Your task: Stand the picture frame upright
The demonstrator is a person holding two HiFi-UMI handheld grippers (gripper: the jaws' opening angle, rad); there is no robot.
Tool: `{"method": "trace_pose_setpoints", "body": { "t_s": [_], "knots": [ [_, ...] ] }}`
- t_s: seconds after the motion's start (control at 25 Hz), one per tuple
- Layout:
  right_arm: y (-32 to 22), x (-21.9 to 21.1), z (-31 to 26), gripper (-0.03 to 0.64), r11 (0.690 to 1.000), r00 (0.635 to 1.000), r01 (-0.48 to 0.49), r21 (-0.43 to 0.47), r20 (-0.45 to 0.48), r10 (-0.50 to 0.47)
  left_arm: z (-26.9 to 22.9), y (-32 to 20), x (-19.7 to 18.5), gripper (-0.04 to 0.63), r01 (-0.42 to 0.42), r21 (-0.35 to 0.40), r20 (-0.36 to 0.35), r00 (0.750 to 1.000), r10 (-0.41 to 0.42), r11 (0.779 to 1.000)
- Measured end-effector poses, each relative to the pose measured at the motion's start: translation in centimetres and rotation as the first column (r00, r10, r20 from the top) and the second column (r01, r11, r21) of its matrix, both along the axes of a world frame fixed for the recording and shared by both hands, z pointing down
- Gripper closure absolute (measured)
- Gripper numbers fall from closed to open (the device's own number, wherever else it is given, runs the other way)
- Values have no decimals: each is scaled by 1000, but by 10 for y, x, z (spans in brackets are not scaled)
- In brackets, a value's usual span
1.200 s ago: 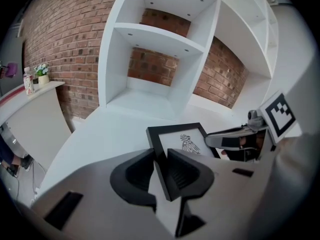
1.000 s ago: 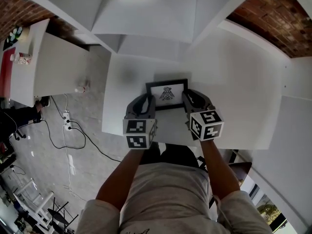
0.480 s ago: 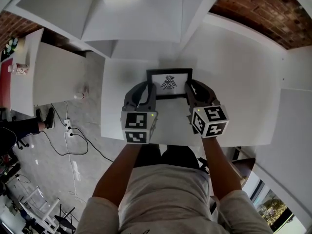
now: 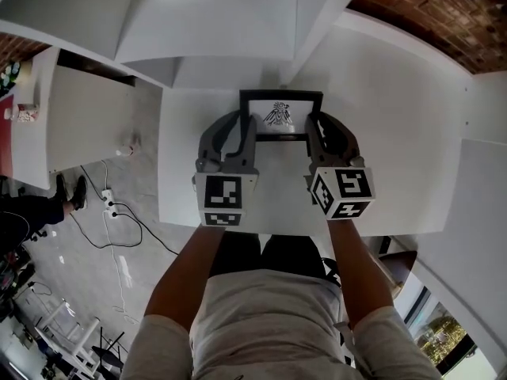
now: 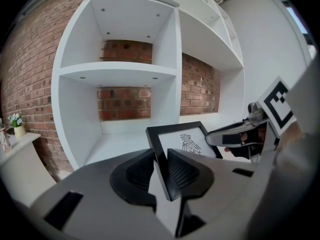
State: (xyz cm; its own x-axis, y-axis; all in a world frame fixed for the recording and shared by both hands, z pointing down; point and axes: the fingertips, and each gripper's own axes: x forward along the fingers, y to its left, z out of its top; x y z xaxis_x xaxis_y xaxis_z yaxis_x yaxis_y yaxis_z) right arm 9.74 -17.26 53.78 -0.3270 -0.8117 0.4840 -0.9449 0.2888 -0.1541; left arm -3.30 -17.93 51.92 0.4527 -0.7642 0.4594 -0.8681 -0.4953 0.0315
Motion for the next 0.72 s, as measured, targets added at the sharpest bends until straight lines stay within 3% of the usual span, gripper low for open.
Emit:
{"method": "trace_pose_setpoints", "body": {
  "t_s": [0.16,0.72],
  "knots": [
    [-5,1,5,531,999,999,-33,13,-3,33,3,-6,1,505,6,33,9,1000,-7,999],
    [-17,-1,24,531,999,999,-31,-7,-10,31,26,-20,-2,509,29,-17,-30,999,-29,999]
  ]
}}
